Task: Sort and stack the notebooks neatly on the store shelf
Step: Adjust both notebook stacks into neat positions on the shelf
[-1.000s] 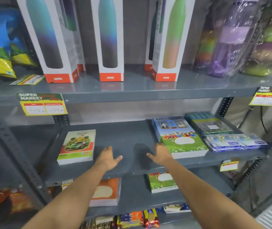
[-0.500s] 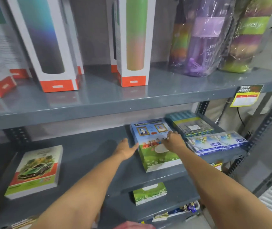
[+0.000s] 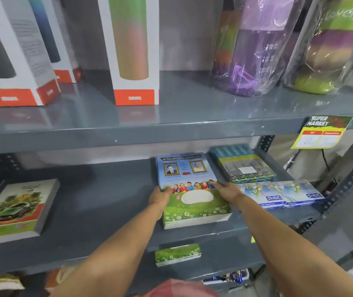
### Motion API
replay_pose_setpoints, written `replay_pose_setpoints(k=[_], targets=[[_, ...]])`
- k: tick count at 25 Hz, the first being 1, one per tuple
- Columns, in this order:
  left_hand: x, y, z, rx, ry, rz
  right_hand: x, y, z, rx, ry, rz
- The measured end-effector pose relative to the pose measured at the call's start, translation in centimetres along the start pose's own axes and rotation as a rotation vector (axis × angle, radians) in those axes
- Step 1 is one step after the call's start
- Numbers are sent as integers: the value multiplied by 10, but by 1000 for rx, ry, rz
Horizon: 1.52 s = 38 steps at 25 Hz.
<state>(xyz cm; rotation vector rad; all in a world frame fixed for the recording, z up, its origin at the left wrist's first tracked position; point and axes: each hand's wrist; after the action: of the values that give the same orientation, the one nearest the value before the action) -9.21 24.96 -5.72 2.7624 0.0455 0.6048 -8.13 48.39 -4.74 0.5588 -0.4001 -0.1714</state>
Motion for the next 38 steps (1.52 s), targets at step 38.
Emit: replay_pose_setpoints(k=[38], targets=[[-12, 194, 58, 97, -104, -315, 51, -152, 99, 487, 447, -364]])
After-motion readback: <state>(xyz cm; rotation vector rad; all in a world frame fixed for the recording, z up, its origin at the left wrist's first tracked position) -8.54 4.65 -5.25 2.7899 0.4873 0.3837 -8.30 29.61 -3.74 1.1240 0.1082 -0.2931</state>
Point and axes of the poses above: each hand's wrist, its own x-axis away from the middle knuckle, its own y-axis out of the back of the hand, z = x × y
